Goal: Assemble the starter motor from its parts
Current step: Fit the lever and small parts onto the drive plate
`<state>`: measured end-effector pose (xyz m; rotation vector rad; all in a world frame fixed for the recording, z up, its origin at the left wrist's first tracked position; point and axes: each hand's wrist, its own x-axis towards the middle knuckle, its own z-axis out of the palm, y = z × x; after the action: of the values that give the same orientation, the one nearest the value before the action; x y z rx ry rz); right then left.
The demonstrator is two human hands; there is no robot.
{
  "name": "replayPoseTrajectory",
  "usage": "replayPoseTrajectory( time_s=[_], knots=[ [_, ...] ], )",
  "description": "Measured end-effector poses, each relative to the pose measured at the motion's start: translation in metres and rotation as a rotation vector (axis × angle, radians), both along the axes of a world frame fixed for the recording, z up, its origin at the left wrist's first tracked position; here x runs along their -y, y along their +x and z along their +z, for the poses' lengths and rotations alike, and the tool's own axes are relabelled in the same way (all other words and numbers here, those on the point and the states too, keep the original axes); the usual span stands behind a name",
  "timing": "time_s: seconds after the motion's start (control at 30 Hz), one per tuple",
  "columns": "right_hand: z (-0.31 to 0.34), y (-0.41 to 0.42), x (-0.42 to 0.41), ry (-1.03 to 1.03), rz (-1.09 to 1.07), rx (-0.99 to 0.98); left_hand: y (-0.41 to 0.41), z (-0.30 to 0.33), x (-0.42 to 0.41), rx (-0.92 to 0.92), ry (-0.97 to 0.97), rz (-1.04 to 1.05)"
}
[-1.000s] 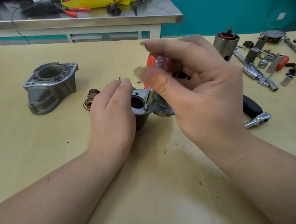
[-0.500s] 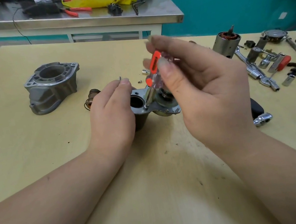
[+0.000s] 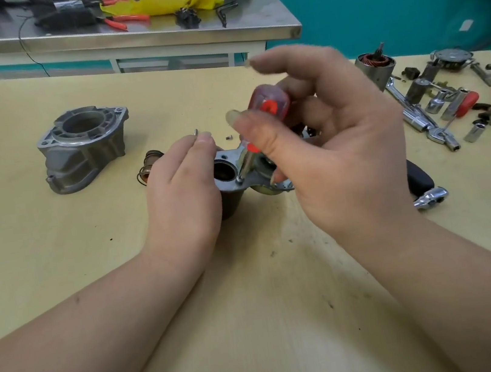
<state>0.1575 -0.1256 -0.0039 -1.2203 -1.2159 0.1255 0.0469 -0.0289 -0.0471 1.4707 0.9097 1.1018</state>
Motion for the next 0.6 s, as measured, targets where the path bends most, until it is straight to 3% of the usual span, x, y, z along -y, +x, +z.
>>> replayPoseTrajectory(
  time_s=[0.27, 0.43, 0.6],
  knots=[
    [-0.002, 0.0027, 0.0019, -0.012, 0.103, -0.108, 0.0002, 0.003, 0.0022, 0.053, -0.051, -0.019],
    [-0.001, 0.0038, 0.0004, 0.016, 0.036, -0.019, 0.0002, 0.0026, 0.0017, -0.003, -0.003, -0.005],
    [-0.0006, 0.0015, 0.0052, -0.016, 0.129, -0.142, 0.0009, 0.0022, 0.0028, 0.034, -0.075, 0.0]
  ],
)
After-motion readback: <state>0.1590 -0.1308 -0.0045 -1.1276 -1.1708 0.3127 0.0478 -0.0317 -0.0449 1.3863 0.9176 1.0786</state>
